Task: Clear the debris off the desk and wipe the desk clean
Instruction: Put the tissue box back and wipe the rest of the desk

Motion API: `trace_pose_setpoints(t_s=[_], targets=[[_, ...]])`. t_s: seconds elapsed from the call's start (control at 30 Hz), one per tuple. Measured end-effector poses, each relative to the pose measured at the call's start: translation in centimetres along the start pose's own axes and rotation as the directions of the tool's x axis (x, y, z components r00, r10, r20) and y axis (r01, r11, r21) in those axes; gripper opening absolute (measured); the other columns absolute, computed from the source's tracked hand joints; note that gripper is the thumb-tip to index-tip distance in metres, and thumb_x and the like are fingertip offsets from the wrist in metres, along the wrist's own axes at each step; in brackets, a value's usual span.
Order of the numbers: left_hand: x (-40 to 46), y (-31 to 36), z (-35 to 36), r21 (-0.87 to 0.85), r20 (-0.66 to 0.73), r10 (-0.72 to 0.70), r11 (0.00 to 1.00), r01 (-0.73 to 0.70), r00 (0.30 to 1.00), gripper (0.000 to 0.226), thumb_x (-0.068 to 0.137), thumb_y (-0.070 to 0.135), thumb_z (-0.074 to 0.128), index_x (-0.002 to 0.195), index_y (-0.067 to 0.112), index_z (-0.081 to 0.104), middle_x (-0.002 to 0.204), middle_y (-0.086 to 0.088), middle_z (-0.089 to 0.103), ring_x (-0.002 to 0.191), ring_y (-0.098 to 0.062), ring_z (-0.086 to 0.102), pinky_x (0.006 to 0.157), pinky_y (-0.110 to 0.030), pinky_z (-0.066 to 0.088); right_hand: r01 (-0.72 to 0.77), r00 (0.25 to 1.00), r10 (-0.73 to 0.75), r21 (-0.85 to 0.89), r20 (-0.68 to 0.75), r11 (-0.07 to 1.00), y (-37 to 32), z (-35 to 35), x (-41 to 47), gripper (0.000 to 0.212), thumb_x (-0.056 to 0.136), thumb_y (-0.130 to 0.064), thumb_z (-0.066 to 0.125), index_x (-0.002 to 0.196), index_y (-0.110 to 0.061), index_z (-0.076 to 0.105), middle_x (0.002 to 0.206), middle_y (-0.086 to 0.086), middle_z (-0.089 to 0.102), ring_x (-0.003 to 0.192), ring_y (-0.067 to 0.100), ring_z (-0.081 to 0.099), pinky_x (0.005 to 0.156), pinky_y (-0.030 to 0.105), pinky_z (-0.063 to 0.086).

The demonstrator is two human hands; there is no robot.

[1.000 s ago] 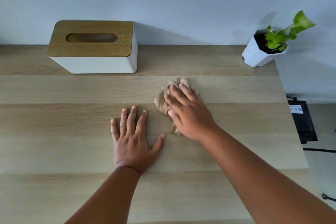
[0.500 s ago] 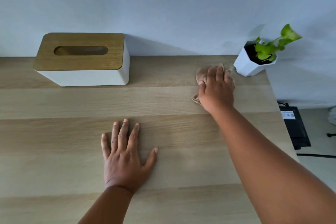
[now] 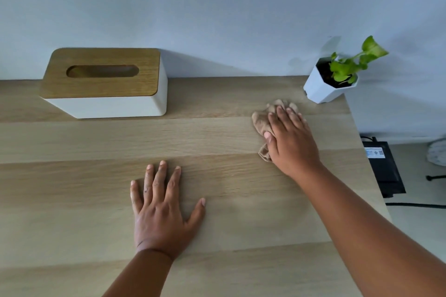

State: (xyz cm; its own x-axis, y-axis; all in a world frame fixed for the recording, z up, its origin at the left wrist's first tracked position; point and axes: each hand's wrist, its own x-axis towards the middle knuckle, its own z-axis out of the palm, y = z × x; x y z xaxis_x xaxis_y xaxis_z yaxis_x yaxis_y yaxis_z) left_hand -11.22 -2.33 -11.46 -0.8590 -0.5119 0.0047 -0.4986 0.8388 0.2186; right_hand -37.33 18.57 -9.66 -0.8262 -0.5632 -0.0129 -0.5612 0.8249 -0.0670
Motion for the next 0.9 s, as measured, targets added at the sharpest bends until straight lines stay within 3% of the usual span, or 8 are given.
trace_pose_setpoints(t_s=[0.1, 0.27, 0.37, 0.5, 0.63, 0.77, 0.83, 0.9], targets=[[0.1, 0.1, 0.0, -0.012, -0.004, -0.004, 1.000, 0.004, 1.000, 0.089, 0.082, 0.077, 0.046, 0.152, 0.022, 0.043, 0.167, -0.005, 0.026, 0.158, -0.025, 0.008, 0.124, -0.061, 0.011, -0.129, 0.992, 0.129, 0.023, -0.002, 0.991, 0.5, 0.2, 0.3, 0.069, 0.097, -0.044, 0.027, 0.153, -0.008, 0.043, 0.164, 0.017, 0.034, 0.154, 0.036, 0.026, 0.126, 0.052, 0.021], [0.0, 0.0, 0.1, -0.016, -0.012, 0.005, 1.000, -0.005, 1.000, 0.089, 0.082, 0.076, 0.047, 0.152, 0.021, 0.044, 0.167, -0.006, 0.027, 0.158, -0.025, 0.009, 0.124, -0.061, 0.011, -0.364, 0.929, 0.368, 0.104, -0.026, 0.926, -1.8, 0.6, 4.7, 0.068, 0.099, -0.037, 0.040, 0.158, -0.004, 0.029, 0.167, 0.021, 0.024, 0.155, 0.039, 0.017, 0.127, 0.054, 0.014], [0.1, 0.1, 0.1, -0.019, -0.012, 0.005, 1.000, -0.005, 1.000, 0.089, 0.082, 0.075, 0.048, 0.152, 0.021, 0.044, 0.167, -0.006, 0.027, 0.158, -0.025, 0.009, 0.124, -0.061, 0.010, -0.392, 0.918, 0.397, 0.120, -0.011, 0.912, -3.4, 0.6, 7.8, 0.067, 0.100, -0.038, 0.040, 0.157, -0.006, 0.030, 0.167, 0.022, 0.021, 0.154, 0.041, 0.016, 0.126, 0.056, 0.014], [0.1, 0.1, 0.1, -0.012, -0.005, 0.004, 1.000, -0.004, 1.000, 0.088, 0.083, 0.075, 0.047, 0.152, 0.022, 0.042, 0.167, -0.007, 0.027, 0.158, -0.026, 0.009, 0.124, -0.060, 0.009, -0.286, 0.957, 0.289, 0.141, -0.003, 0.948, -6.2, 0.6, 9.7, 0.060, 0.100, -0.038, 0.040, 0.156, -0.013, 0.037, 0.168, 0.017, 0.024, 0.155, 0.040, 0.016, 0.126, 0.054, 0.011], [0.1, 0.0, 0.1, -0.007, -0.005, -0.001, 1.000, 0.001, 1.000, 0.088, 0.084, 0.076, 0.046, 0.153, 0.023, 0.041, 0.167, -0.006, 0.026, 0.159, -0.025, 0.008, 0.125, -0.060, 0.009, -0.023, 1.000, 0.022, 0.134, 0.011, 0.991, -8.8, 0.5, 8.0, 0.060, 0.100, -0.043, 0.038, 0.156, -0.021, 0.037, 0.168, 0.010, 0.026, 0.156, 0.036, 0.016, 0.126, 0.054, 0.016], [0.0, 0.1, 0.0, -0.009, -0.006, -0.001, 1.000, 0.001, 1.000, 0.088, 0.083, 0.076, 0.046, 0.153, 0.023, 0.041, 0.167, -0.006, 0.027, 0.158, -0.025, 0.008, 0.125, -0.060, 0.009, 0.221, 0.974, -0.224, 0.103, 0.020, 0.970, -8.4, 0.6, 3.0, 0.059, 0.100, -0.043, 0.042, 0.153, -0.019, 0.044, 0.166, 0.008, 0.033, 0.154, 0.033, 0.024, 0.125, 0.052, 0.020], [0.0, 0.1, -0.1, -0.013, -0.005, -0.004, 1.000, 0.004, 1.000, 0.088, 0.083, 0.076, 0.046, 0.153, 0.023, 0.041, 0.167, -0.006, 0.027, 0.159, -0.025, 0.008, 0.125, -0.059, 0.009, 0.234, 0.972, -0.235, 0.100, -0.004, 0.967, -6.4, 0.8, 0.5, 0.058, 0.100, -0.043, 0.044, 0.151, -0.017, 0.049, 0.164, 0.008, 0.037, 0.153, 0.032, 0.028, 0.123, 0.052, 0.025], [0.0, 0.1, 0.0, -0.018, -0.006, -0.004, 1.000, 0.004, 1.000, 0.088, 0.083, 0.076, 0.046, 0.153, 0.023, 0.041, 0.167, -0.006, 0.027, 0.159, -0.024, 0.007, 0.125, -0.060, 0.008, 0.133, 0.991, -0.132, 0.102, -0.014, 0.986, -3.9, 0.9, -1.3, 0.060, 0.100, -0.044, 0.041, 0.152, -0.016, 0.047, 0.166, 0.009, 0.034, 0.154, 0.032, 0.026, 0.122, 0.052, 0.026]])
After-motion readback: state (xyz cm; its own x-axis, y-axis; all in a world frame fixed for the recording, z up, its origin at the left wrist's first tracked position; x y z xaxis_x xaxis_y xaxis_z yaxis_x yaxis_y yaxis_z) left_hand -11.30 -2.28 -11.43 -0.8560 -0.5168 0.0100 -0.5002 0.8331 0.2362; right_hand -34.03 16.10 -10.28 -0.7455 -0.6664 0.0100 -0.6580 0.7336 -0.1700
